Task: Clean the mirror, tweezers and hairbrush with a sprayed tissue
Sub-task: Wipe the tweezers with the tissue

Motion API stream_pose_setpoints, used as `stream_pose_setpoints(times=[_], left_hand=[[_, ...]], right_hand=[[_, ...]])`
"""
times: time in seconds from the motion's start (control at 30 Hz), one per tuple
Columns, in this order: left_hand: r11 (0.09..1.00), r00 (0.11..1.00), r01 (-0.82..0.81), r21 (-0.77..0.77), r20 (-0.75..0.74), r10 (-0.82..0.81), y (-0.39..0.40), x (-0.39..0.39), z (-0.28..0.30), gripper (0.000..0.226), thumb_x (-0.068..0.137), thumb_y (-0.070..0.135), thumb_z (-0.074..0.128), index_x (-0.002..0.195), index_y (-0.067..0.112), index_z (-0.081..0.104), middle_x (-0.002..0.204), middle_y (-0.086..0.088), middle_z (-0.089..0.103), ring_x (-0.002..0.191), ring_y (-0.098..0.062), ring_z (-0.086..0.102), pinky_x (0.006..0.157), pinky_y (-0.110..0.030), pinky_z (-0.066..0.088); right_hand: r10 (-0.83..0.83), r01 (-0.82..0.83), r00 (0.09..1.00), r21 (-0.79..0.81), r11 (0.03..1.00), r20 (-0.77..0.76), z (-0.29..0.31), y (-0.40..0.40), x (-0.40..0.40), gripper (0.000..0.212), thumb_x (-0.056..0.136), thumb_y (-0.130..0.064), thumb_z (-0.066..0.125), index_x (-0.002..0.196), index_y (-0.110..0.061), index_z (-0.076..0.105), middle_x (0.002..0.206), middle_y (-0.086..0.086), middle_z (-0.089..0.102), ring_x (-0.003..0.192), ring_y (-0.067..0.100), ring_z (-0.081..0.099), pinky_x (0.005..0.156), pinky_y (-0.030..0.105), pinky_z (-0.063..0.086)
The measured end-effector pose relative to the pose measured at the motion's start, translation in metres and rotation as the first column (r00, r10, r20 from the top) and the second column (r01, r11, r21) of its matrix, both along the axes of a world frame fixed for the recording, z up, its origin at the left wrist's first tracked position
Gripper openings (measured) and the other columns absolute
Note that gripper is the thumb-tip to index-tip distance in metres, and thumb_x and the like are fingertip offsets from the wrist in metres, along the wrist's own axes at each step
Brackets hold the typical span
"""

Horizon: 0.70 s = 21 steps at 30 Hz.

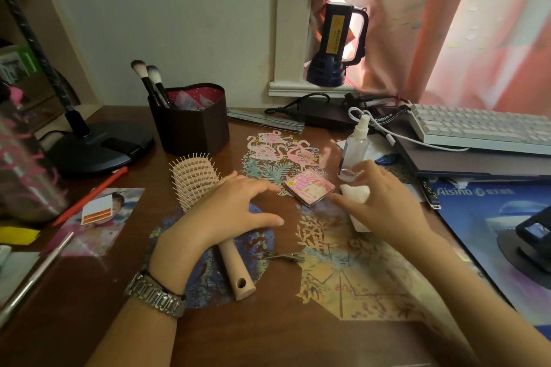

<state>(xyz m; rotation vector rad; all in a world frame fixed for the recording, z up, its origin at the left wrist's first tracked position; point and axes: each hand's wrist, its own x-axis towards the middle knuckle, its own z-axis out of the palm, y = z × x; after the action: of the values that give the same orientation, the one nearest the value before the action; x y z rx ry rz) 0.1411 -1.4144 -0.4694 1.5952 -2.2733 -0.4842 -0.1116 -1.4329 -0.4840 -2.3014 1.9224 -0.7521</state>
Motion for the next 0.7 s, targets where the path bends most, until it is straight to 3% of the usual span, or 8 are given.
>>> stream_pose_setpoints(times=[0.13,0.27,0.4,0.53,0.7], left_hand=[[0.996,0.996,0.087,-0.034,-0.019,-0.088,0.0,0.0,0.0,0.037,0.07,0.059,0.066,0.103,0.043,0.061,0.107,0.023,0.06,0.113,-0.002,0.046,0.114,-0.033,0.016],[0.985,0.986,0.165,-0.06,-0.018,-0.166,0.007,-0.003,0.0,0.024,0.066,0.056,0.071,0.084,0.04,0.066,0.086,0.023,0.064,0.099,0.007,0.049,0.112,-0.03,0.007],[0.976,0.975,0.219,-0.013,0.047,-0.218,0.012,-0.003,-0.001,0.026,0.063,0.057,0.073,0.082,0.04,0.067,0.086,0.022,0.065,0.1,0.011,0.047,0.114,-0.031,-0.001],[0.962,0.954,0.273,0.021,0.12,-0.273,0.013,-0.009,-0.005,0.029,0.065,0.058,0.07,0.089,0.041,0.066,0.086,0.022,0.063,0.104,0.009,0.043,0.114,-0.03,-0.005],[0.946,0.935,0.324,0.01,0.147,-0.322,0.013,-0.016,-0.008,0.015,0.076,0.045,0.066,0.089,0.038,0.068,0.09,0.019,0.063,0.104,0.007,0.043,0.116,-0.031,-0.005]], right_hand=[[-0.063,0.074,0.995,0.165,0.983,-0.074,0.001,0.024,-0.024,0.056,0.072,-0.066,0.059,0.114,-0.03,0.05,0.114,-0.009,0.059,0.087,0.009,0.048,0.068,0.029,0.042],[-0.055,0.082,0.988,0.192,0.978,-0.143,-0.011,0.034,-0.029,0.066,0.071,-0.071,0.054,0.123,-0.031,0.049,0.122,-0.008,0.058,0.103,0.014,0.053,0.076,0.029,0.045],[-0.029,0.055,0.988,0.171,0.984,-0.151,-0.016,0.038,-0.028,0.063,0.076,-0.068,0.052,0.125,-0.03,0.051,0.124,-0.008,0.059,0.11,0.015,0.053,0.086,0.034,0.049],[-0.012,0.029,0.988,0.111,0.993,-0.153,-0.017,0.041,-0.028,0.048,0.083,-0.058,0.051,0.121,-0.03,0.057,0.124,-0.009,0.061,0.11,0.015,0.055,0.086,0.032,0.047],[0.015,-0.007,0.991,0.063,0.998,-0.134,-0.022,0.041,-0.028,0.033,0.089,-0.038,0.054,0.12,-0.031,0.062,0.124,-0.007,0.063,0.11,0.017,0.058,0.087,0.035,0.049]])
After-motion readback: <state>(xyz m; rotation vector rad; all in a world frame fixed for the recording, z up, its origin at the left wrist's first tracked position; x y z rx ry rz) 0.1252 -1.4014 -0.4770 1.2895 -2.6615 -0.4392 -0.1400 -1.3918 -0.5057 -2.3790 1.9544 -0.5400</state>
